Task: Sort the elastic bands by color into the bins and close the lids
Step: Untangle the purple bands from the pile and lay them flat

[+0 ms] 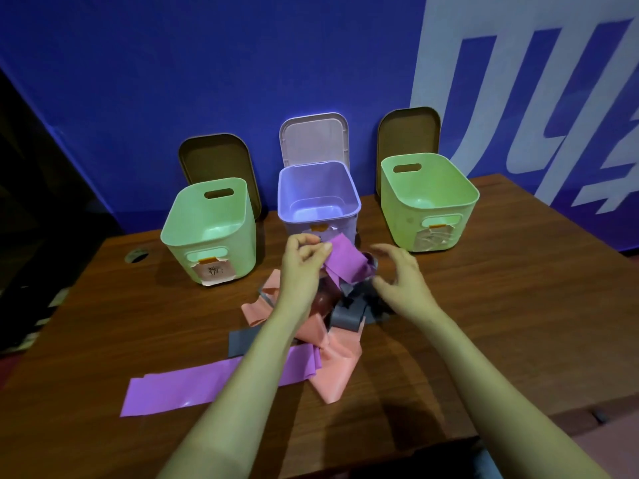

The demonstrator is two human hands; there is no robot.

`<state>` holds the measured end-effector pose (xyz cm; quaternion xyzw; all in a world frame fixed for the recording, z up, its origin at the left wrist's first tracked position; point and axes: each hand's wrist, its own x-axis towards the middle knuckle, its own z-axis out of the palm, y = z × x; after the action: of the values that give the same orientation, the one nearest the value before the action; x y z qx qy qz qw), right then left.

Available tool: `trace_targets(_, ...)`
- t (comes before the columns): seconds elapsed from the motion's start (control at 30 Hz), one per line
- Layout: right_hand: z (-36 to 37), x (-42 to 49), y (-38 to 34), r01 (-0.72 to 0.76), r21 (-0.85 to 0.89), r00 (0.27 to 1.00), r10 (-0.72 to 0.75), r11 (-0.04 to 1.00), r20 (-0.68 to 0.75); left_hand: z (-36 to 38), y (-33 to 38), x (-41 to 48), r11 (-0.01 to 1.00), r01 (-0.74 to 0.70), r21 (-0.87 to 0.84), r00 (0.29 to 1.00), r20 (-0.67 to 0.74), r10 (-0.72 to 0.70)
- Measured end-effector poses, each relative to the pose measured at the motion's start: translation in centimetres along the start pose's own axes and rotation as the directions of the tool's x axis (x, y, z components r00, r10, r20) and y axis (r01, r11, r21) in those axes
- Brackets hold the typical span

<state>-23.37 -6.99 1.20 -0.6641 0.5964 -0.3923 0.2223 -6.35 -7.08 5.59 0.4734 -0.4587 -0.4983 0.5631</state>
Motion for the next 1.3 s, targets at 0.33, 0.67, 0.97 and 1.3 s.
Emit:
trace_targets(0.33,-1.3,1.8,-1.6,0.023,0.312,1.0,-0.025,0.95,0.005,-2.0,1.8,1.7,0.987,0.051,-0.15,0.995,-0.08,-0.064)
trace_targets(0.67,-1.3,3.3,-0.7,-0.196,-0.247,0.977,0.209,0.949,0.031,-2.9,0.8,0.6,0.521,-0.247,0.817,0.95,0.311,-0.037)
trace_targets(0.97,-0.3,-0.1,-3.0,-0.137,0.373,0.876,-0.064,0.918,0.479,-0.7,4.3,0.8,0.948,0.113,-0.297,0.987,-0.073,-0.141)
trace_targets(1.3,-2.9,2.3,-5.3,0.067,0.296,0.988,-0.105,0.953,0.115,-5.6,1.0,1.3,0.969,0.061,0.238,0.981,-0.193,-0.014)
